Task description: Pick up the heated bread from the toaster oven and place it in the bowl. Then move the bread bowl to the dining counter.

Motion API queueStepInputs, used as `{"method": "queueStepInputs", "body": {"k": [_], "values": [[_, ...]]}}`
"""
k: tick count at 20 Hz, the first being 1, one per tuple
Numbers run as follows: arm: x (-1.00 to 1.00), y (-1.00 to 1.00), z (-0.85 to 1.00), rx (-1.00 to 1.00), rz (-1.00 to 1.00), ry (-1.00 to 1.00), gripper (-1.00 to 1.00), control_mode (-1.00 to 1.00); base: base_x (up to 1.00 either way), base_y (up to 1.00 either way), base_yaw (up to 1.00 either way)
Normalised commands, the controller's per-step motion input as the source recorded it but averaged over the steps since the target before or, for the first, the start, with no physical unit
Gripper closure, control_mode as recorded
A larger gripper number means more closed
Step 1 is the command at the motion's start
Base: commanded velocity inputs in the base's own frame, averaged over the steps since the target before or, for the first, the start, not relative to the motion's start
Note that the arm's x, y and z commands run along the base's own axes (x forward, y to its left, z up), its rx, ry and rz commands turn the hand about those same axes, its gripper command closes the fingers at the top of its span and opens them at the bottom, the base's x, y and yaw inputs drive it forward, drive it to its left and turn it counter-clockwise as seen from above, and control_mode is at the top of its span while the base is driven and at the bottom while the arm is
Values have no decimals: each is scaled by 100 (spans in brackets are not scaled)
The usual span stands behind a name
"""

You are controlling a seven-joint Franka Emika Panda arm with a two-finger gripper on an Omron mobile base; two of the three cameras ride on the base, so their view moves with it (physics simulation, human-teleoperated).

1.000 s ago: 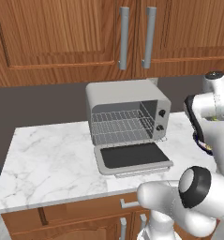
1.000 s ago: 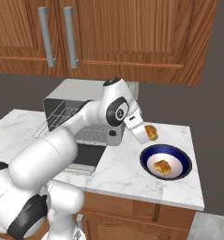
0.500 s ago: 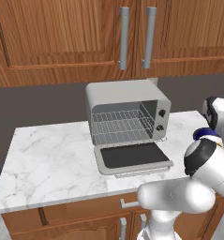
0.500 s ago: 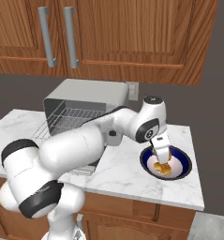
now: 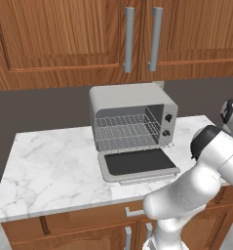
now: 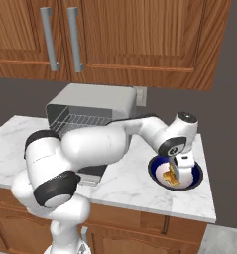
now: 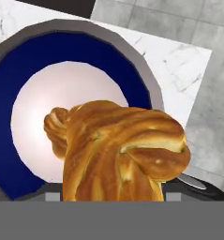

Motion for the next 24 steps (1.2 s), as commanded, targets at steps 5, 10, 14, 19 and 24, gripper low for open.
{"method": "queueStepInputs", "body": {"k": [5, 10, 14, 19, 24], "values": [[11, -4, -54, 0, 0, 0, 100, -100, 0, 0, 0], [25, -1, -31, 0, 0, 0, 100, -100, 0, 0, 0], [42, -1, -24, 0, 0, 0, 100, -100, 0, 0, 0], [53, 0, -21, 0, 0, 0, -100, -100, 0, 0, 0], [10, 21, 0, 0, -2, 0, -100, -100, 0, 0, 0]]}}
